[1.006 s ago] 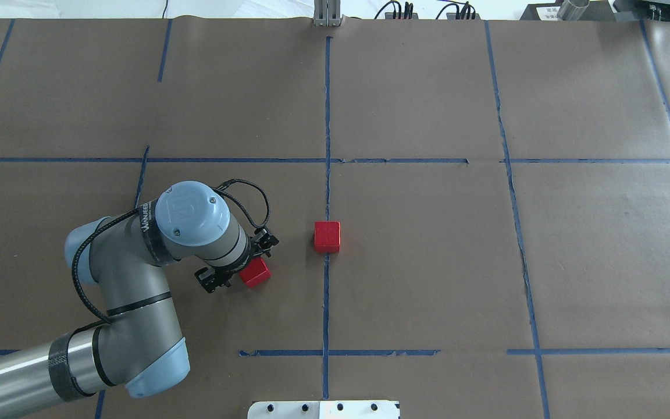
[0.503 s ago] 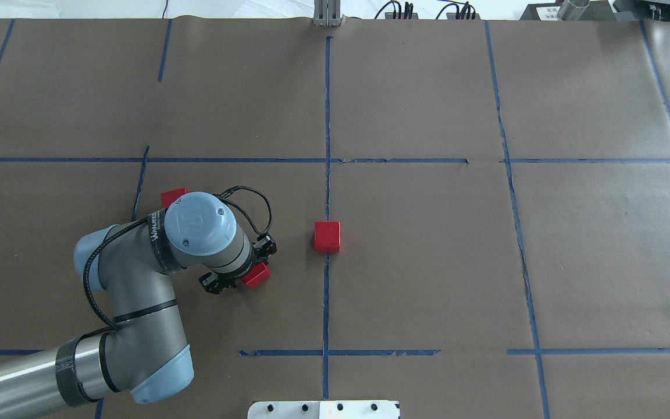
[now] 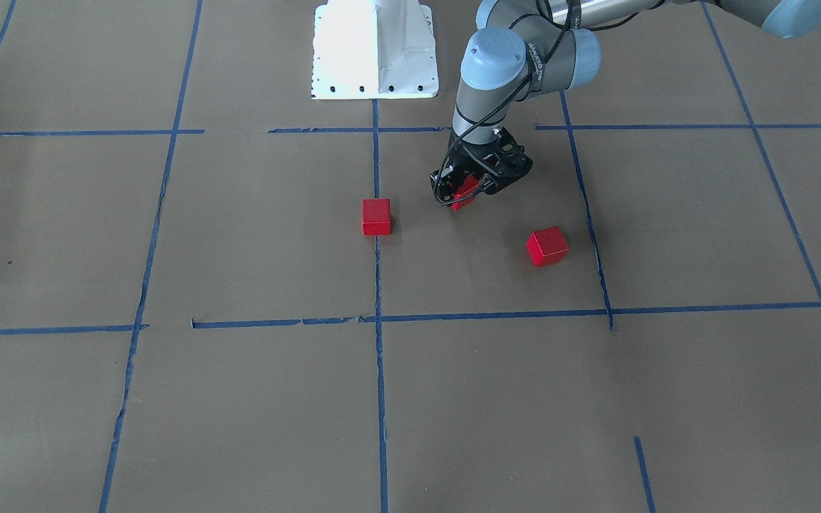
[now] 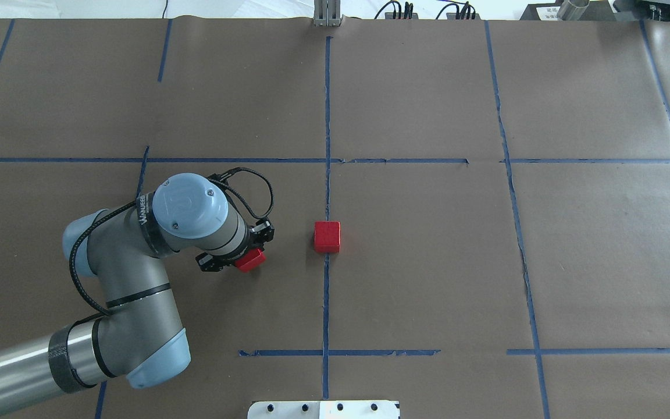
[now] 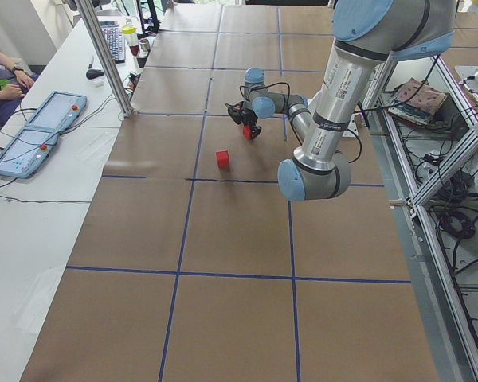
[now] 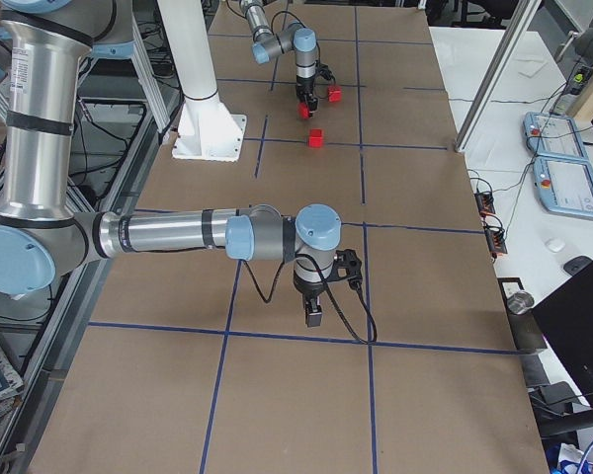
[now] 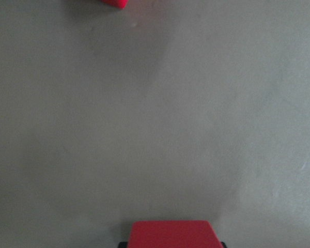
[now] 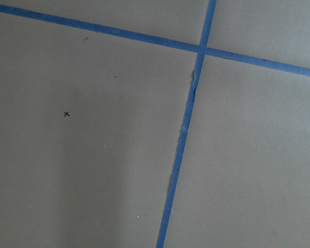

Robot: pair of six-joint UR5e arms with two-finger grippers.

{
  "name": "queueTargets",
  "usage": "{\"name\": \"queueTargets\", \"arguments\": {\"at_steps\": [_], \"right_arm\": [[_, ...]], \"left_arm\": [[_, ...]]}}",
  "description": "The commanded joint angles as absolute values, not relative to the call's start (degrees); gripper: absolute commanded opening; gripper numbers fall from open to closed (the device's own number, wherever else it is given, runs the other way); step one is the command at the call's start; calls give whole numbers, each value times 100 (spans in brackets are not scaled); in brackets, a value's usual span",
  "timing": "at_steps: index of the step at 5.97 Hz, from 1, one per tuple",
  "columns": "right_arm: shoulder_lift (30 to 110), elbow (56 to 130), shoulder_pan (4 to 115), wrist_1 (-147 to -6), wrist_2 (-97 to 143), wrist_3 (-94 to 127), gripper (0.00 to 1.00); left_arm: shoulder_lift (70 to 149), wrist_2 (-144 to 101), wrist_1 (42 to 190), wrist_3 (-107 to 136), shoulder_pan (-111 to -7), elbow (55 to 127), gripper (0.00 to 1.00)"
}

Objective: Form red blocks into L shape at center
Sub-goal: 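Lift the red cube with the left gripper toward the centered cube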

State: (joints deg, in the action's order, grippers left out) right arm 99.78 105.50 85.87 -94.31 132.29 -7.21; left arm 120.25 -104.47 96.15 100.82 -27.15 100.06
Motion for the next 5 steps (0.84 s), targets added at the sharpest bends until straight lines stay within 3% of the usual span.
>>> {"name": "queueTargets", "arguments": {"at_steps": [1,3,5], "right_arm": [[9976,10547,8587,-9431,13228,-721,100],[9976,10538,8587,-9431,13228,-721,100],[9967,10442,8587,-9431,13228,-729,100]], "left_arm": [[12303,-10067,9615,8605,-2927,9950,2],[12819,-10063,9746,7912,-3032,9426,2],[13979,-10090,9887,7884,-3024,7995,2]]}}
